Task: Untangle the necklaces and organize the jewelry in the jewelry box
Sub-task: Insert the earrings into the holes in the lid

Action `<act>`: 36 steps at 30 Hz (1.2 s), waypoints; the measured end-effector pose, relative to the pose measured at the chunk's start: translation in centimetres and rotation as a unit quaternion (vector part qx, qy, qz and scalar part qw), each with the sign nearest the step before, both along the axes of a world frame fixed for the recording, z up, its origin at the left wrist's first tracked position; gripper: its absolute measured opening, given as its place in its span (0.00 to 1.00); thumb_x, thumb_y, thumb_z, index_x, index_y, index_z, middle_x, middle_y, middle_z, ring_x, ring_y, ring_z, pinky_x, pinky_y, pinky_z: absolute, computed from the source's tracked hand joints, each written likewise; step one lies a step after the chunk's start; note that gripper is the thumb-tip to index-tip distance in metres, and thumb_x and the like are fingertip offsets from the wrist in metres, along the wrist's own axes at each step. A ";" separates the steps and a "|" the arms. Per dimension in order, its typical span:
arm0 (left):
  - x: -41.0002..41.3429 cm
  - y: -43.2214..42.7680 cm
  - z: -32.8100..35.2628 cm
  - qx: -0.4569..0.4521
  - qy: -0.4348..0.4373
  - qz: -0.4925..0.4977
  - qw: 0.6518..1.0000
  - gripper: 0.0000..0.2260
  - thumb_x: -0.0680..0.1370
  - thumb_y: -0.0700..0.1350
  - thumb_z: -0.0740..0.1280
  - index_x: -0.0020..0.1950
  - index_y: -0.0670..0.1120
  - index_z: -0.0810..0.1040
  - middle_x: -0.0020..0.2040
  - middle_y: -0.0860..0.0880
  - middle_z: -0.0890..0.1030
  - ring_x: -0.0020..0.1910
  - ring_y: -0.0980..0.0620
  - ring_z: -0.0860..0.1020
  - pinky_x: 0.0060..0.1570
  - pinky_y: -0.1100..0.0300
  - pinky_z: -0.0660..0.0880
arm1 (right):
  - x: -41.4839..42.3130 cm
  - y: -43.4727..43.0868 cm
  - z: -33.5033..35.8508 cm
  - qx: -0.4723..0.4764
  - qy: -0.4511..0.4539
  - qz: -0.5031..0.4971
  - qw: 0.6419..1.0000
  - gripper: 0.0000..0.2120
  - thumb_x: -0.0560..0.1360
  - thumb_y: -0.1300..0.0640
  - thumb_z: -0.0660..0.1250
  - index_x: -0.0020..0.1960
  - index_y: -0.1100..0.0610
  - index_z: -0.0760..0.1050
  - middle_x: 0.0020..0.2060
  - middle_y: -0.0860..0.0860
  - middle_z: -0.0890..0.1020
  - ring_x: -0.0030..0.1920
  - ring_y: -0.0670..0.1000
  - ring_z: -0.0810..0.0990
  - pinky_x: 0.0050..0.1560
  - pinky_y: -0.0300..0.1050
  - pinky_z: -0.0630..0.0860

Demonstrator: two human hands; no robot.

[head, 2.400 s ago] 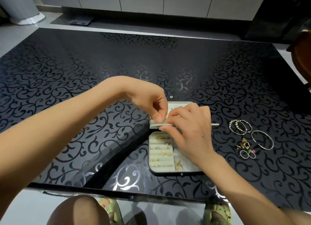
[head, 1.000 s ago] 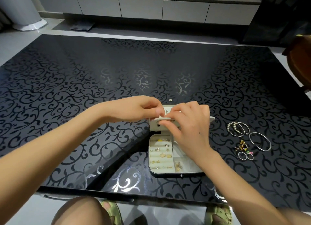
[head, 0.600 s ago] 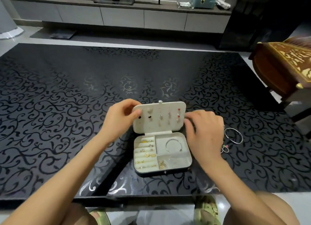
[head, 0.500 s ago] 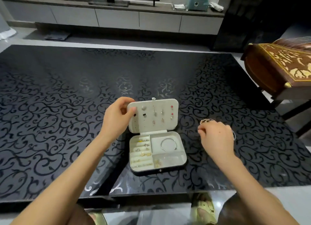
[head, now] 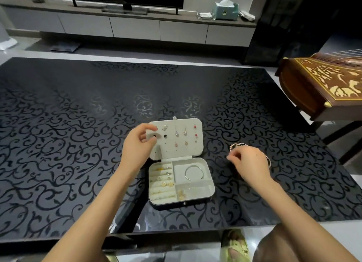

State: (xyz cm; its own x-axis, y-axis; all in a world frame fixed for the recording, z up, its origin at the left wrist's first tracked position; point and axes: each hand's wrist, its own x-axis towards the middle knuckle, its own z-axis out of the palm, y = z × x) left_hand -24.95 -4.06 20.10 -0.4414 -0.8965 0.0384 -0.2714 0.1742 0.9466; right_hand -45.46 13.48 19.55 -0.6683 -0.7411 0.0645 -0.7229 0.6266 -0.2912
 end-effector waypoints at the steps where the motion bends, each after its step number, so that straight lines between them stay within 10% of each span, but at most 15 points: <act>1: 0.0 0.0 0.0 0.000 -0.004 -0.008 1.000 0.08 0.73 0.38 0.68 0.45 0.52 0.80 0.43 0.55 0.78 0.43 0.51 0.76 0.47 0.57 0.73 | 0.9 -0.8 0.7 -0.088 -0.067 0.004 0.994 0.04 0.73 0.55 0.69 0.42 0.54 0.82 0.38 0.46 0.83 0.42 0.48 0.80 0.45 0.42 0.75; 10: 0.4 -0.1 -0.2 -0.100 -0.025 -0.059 0.993 0.11 0.73 0.43 0.71 0.44 0.60 0.79 0.54 0.55 0.74 0.50 0.66 0.71 0.45 0.72 0.66 | 10.8 -10.0 0.9 -0.316 -0.451 -0.032 0.834 0.08 0.72 0.59 0.71 0.35 0.61 0.82 0.28 0.51 0.80 0.29 0.46 0.75 0.34 0.41 0.73; 22: 0.5 -0.6 -0.9 -0.215 -0.074 -0.051 0.973 0.02 0.75 0.40 0.69 0.44 0.45 0.82 0.48 0.54 0.70 0.47 0.63 0.69 0.48 0.78 0.62 | 11.6 -10.9 1.2 -0.330 -0.599 -0.118 0.720 0.06 0.74 0.63 0.68 0.39 0.63 0.81 0.32 0.55 0.81 0.32 0.48 0.77 0.37 0.38 0.77; 36: 0.5 -1.5 -0.3 -0.143 -0.085 -0.131 0.977 0.04 0.79 0.42 0.63 0.46 0.46 0.75 0.47 0.56 0.67 0.42 0.62 0.69 0.42 0.75 0.66 | 11.8 -10.7 1.7 -0.351 -0.641 -0.097 0.675 0.02 0.73 0.67 0.69 0.44 0.62 0.80 0.34 0.55 0.80 0.35 0.48 0.79 0.42 0.39 0.80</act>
